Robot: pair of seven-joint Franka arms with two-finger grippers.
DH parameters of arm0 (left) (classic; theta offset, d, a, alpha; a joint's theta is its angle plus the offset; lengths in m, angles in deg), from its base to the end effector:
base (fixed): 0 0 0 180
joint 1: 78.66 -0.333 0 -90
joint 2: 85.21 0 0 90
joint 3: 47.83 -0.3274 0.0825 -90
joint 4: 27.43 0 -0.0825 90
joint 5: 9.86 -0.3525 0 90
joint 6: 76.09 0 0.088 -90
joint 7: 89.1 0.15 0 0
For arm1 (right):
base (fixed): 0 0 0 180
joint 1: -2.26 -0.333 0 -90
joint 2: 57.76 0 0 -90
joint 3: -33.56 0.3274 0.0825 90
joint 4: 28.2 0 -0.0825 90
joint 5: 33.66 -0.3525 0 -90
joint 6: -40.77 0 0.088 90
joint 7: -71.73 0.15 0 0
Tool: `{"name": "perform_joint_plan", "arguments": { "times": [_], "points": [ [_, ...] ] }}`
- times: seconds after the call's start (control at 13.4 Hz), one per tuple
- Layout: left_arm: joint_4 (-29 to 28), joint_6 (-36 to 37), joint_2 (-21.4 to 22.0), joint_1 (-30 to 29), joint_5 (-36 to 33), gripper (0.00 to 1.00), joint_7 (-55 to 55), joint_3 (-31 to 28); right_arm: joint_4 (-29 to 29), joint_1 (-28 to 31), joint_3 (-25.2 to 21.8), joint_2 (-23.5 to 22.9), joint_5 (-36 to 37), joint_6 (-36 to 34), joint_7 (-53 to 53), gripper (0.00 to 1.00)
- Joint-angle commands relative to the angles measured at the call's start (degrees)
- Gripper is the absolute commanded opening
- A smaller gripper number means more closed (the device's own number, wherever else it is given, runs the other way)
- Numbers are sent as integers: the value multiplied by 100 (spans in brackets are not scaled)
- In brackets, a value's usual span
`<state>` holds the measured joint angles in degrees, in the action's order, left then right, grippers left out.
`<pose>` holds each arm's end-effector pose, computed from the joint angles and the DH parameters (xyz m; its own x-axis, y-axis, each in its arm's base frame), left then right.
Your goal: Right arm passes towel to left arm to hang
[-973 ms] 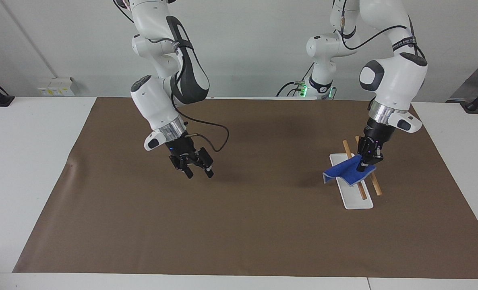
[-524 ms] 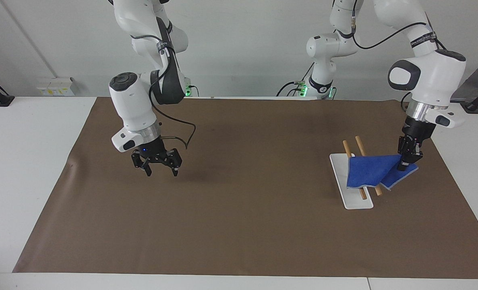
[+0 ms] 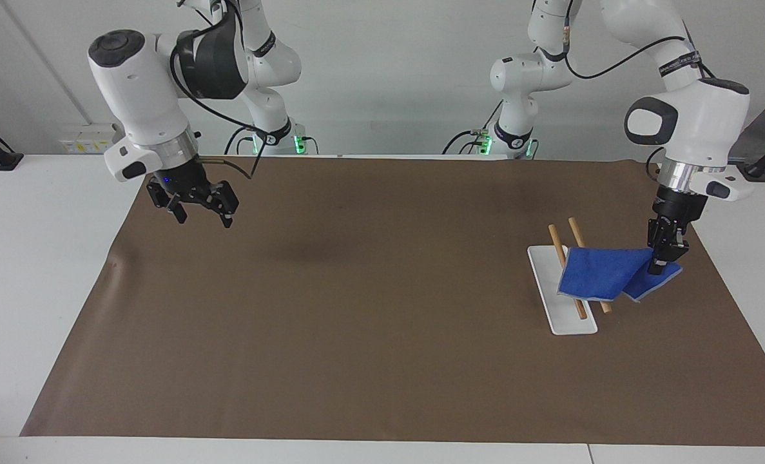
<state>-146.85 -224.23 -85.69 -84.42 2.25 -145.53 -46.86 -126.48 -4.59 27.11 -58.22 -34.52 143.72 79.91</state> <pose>0.5785 0.0476 0.4651 0.3172 0.9430 0.1009 0.8140 -0.3253 0.4812 0.5448 0.0059 0.5446 0.9878 -0.1386 0.0707 -0.1372 -0.9902 -0.0242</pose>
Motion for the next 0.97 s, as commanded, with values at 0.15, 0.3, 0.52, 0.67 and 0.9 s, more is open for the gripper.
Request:
{"name": "perform_joint_plan", "arguments": {
  "times": [0.15, 0.3, 0.52, 0.67, 0.9],
  "points": [
    [-686, -452, 145, -13, 63, 0, 106, 0, 519, 44, -469, 231, 104, -1124, -501, 100],
    [-775, -443, 128, 5, 63, 0, 114, 0, 513, -106, -629, 265, 191, -1260, -466, 100],
    [-863, -408, 145, 22, 63, 24, 132, 0, 257, -168, -647, 415, 113, -1180, -457, 100],
    [-802, -382, 128, -4, 63, 82, 141, 0, 284, -159, -603, 406, 95, -1171, -510, 100],
    [-636, -251, 84, 5, -7, 96, 141, -122, 450, -159, -577, 398, 191, -1381, -859, 100]
  ]
}}
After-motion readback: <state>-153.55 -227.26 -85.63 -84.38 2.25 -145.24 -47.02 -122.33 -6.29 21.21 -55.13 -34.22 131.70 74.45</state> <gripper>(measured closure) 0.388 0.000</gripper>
